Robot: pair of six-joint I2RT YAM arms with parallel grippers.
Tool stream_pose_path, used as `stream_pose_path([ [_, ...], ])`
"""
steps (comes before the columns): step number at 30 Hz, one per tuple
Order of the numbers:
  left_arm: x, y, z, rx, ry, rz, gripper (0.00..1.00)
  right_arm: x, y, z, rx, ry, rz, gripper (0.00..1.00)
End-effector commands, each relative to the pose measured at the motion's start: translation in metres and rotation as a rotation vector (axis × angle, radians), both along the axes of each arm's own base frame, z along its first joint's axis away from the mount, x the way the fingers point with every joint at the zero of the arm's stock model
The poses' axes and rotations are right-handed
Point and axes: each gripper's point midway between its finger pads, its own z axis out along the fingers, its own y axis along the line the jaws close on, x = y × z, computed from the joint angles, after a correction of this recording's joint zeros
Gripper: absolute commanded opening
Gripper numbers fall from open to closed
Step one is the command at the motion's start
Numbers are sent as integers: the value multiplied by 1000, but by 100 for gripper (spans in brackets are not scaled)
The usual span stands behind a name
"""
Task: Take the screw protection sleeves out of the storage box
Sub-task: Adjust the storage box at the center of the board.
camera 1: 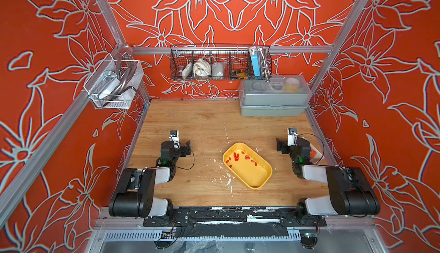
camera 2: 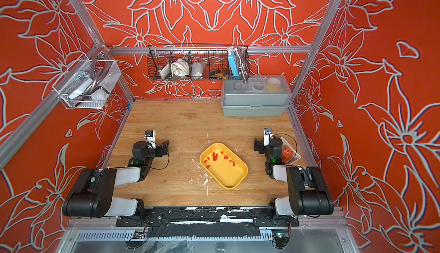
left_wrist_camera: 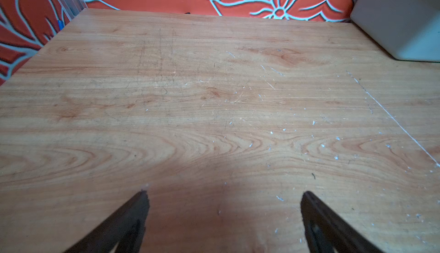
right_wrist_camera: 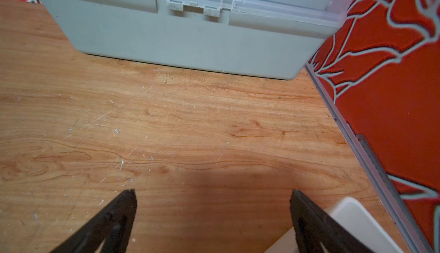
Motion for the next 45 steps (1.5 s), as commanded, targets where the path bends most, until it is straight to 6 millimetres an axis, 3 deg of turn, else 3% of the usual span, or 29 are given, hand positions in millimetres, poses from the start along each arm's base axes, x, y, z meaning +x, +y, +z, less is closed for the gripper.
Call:
stream_pose_path([
  [1, 6, 2, 6, -3, -15, 10, 99, 2, -1, 4, 11, -17, -2, 99],
  [21, 6, 4, 7, -2, -18, 21, 98, 2, -1, 5, 11, -20, -2, 99],
  [25, 7, 11, 18, 1, -11, 67, 98, 8, 5, 27, 12, 47, 32, 99],
  [31, 5, 1, 53, 11, 26, -5, 98, 12, 4, 87, 22, 127, 17, 99],
  [34, -1, -17, 71, 39, 99, -142, 98, 4, 16, 109, 9, 153, 100, 99],
  [37, -24, -50, 86, 37, 165, -373, 98, -21, 46, 114, -30, 231, 338, 99],
  [42, -85, -109, 98, 9, 202, -776, 98, -73, 94, 100, -7, 318, 659, 99],
  [45, -109, -133, 80, 137, 274, -914, 98, -90, 114, 77, -34, 432, 772, 99],
])
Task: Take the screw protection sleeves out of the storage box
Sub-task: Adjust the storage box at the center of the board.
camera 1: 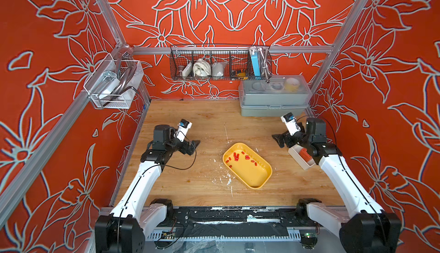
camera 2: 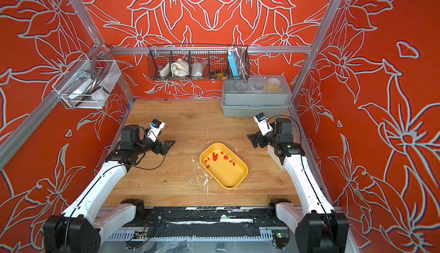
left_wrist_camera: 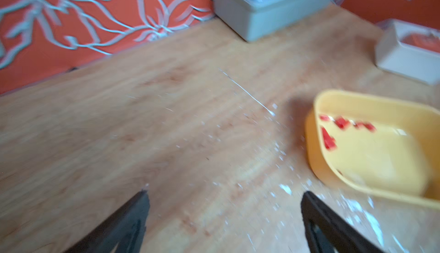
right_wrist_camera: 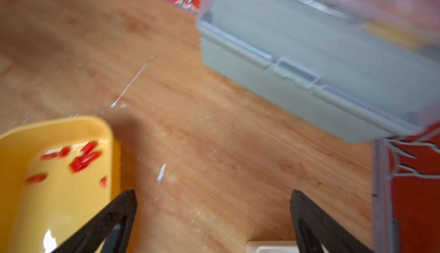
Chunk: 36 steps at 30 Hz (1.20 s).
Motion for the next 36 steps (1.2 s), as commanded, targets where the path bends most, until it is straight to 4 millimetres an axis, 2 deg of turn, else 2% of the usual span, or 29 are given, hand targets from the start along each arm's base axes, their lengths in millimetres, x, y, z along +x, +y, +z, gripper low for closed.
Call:
stream_pose_path([
  [1, -59, -38, -38, 123, 154, -300, 98, -43, 34, -39, -36, 207, 235, 99],
  [4, -69, -51, -68, 278, 174, -405, 98, -47, 53, -63, -121, 280, 306, 96],
  [8, -64, -71, -98, 435, 158, -505, 97, -37, 76, -82, -149, 343, 343, 92],
  [12, -55, -98, -118, 524, 118, -587, 98, -31, 97, -100, -154, 412, 364, 86],
  [15, -47, -120, -127, 554, 90, -621, 98, -26, 101, -114, -177, 441, 353, 84],
  [22, -19, -157, -128, 508, 77, -566, 98, -39, 97, -126, -201, 506, 384, 82],
  [29, 15, -186, -120, 450, 62, -516, 98, -51, 75, -130, -230, 556, 350, 81],
  [36, 56, -214, -111, 405, 61, -443, 98, -42, 43, -121, -180, 580, 217, 79],
])
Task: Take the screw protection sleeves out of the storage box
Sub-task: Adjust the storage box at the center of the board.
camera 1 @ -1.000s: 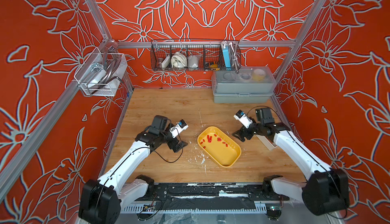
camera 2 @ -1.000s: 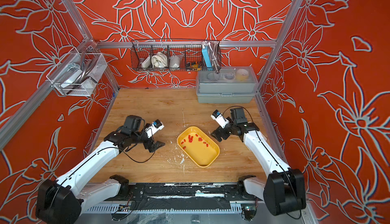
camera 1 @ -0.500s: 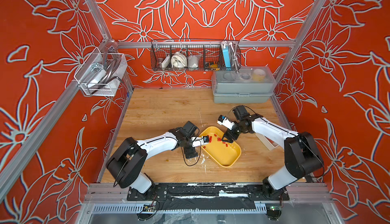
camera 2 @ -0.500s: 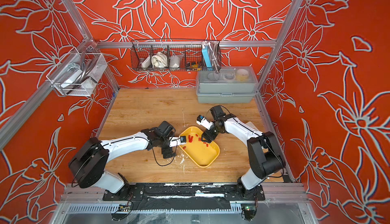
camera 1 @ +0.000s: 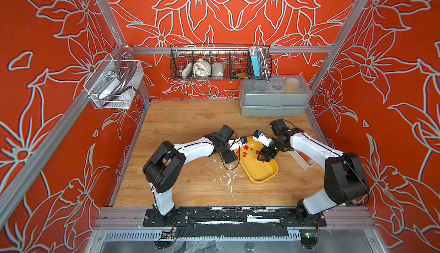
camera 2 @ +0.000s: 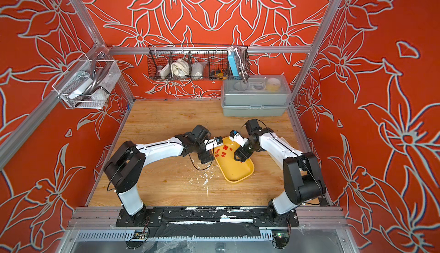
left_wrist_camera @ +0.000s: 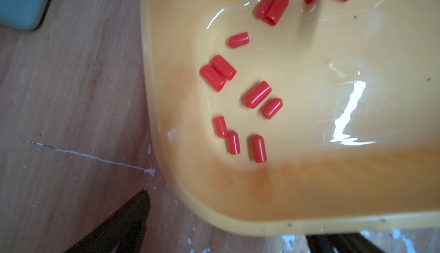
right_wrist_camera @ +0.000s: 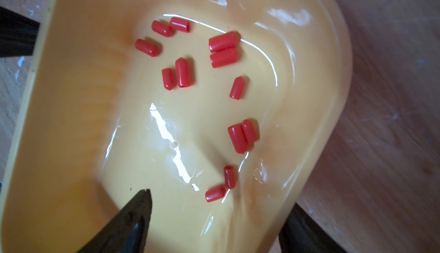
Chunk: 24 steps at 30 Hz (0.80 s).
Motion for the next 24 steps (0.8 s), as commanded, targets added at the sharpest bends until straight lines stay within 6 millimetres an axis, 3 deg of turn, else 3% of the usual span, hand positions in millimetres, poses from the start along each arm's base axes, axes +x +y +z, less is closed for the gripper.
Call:
stream_pose_path([
  [1, 20, -14, 10, -42, -7, 59, 98, -9, -14, 4, -2, 37, -55, 79],
  [6, 27, -16, 12, -50, -4, 92, 98, -21, -19, -3, -15, 69, -59, 78],
  [12, 28, -9, 4, -15, -2, 103, 98, -11, -24, -17, -57, 101, -126, 78],
  [18, 42, 10, 3, 12, -18, 147, 98, -2, -16, -17, -20, 155, -179, 80],
  [24, 46, 36, 8, 39, -19, 177, 98, -2, -10, -4, 19, 151, -181, 84],
])
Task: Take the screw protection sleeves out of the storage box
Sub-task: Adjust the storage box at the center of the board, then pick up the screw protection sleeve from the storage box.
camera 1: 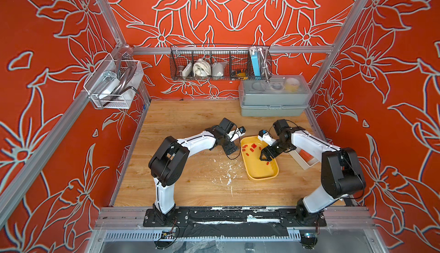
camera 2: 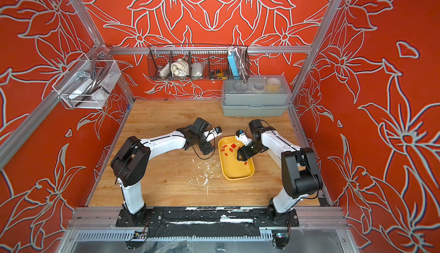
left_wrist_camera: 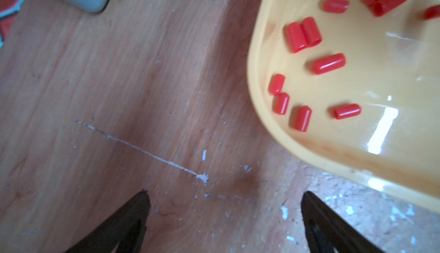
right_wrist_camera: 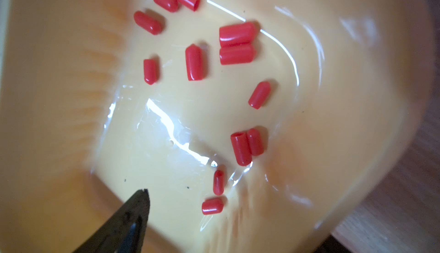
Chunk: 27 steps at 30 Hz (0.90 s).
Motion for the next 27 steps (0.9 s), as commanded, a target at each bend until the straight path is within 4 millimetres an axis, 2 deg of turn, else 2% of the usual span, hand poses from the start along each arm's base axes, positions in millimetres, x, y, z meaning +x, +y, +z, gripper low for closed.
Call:
stream_pose_path([
  [1, -1, 19, 4, 30, 10, 19, 98, -2, 3, 14, 16, 4, -7, 85],
  [4, -8, 38, 9, 41, 36, 42, 98, 2, -15, 19, -71, -68, 8, 87],
  [7, -25, 52, 19, 9, 92, 56, 98, 20, -33, 37, -176, -229, 40, 87],
  [9, -38, 55, 26, -32, 127, 57, 98, 27, -31, 51, -176, -312, 60, 87],
  [12, -59, 54, 34, -92, 168, 28, 98, 25, -7, 61, -114, -350, 108, 85],
  [15, -79, 45, 42, -177, 206, -37, 98, 19, 23, 54, -42, -322, 145, 78],
  [17, -92, 36, 47, -249, 218, -85, 98, 21, 33, 46, -17, -305, 141, 72],
  [21, -105, 25, 56, -376, 205, -130, 98, 32, 43, 30, -23, -263, 145, 62],
  [27, -108, 17, 60, -444, 202, -134, 98, 41, 50, 5, -52, -201, 154, 47],
])
